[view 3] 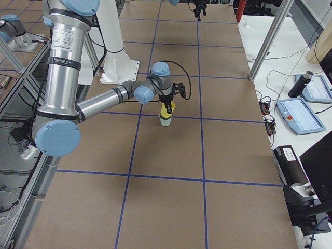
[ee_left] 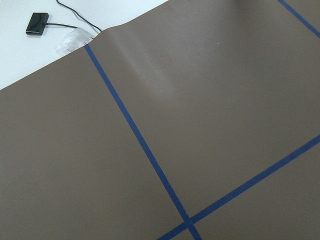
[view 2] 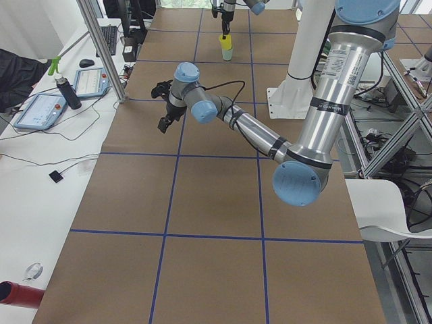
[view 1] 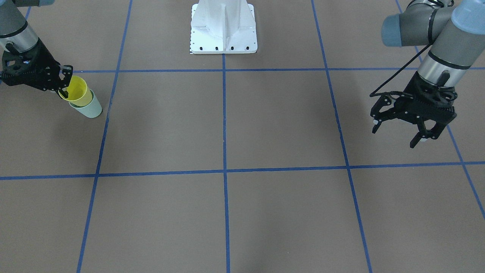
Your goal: Transfer and stack yellow cup on green cup
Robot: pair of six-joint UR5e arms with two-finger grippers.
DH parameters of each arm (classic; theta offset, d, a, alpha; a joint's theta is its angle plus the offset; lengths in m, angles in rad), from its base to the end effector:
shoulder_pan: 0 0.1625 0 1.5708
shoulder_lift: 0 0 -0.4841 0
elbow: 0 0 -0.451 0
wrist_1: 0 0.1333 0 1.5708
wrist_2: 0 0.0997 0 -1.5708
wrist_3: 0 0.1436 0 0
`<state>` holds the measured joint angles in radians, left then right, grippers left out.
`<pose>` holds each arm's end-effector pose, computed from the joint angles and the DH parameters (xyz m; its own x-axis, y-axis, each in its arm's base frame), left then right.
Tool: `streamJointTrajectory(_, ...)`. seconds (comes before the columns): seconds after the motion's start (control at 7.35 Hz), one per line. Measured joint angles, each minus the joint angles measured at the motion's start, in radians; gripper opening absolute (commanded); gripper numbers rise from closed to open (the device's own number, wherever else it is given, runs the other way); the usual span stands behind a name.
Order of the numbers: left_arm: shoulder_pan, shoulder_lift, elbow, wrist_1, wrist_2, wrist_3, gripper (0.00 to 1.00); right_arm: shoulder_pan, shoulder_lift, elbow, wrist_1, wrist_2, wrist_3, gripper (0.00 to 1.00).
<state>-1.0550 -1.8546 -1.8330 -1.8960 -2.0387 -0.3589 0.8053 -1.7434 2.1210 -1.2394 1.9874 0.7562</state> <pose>0.2774 -0.6282 0.3993 0.6791 0.4965 -0.5406 -0.0844 0.7845 0.6144 -0.2903 -0.4106 0.5079 0.7077 -0.2236 0.6702 0.0554 0.9632 0.2629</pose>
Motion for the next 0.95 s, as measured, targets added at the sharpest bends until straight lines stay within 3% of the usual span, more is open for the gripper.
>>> streamJointTrajectory(0.14, -0.003, 0.000, 0.001, 0.000, 0.000, 0.000, 1.00, -0.002, 0.003, -0.001, 0.000, 0.000, 0.000, 0.99)
streamJointTrajectory(0.95, -0.033, 0.000, 0.015, 0.018, -0.014, 0.005, 1.00, -0.004, 0.053, -0.032, 0.004, -0.001, 0.009, 1.00)
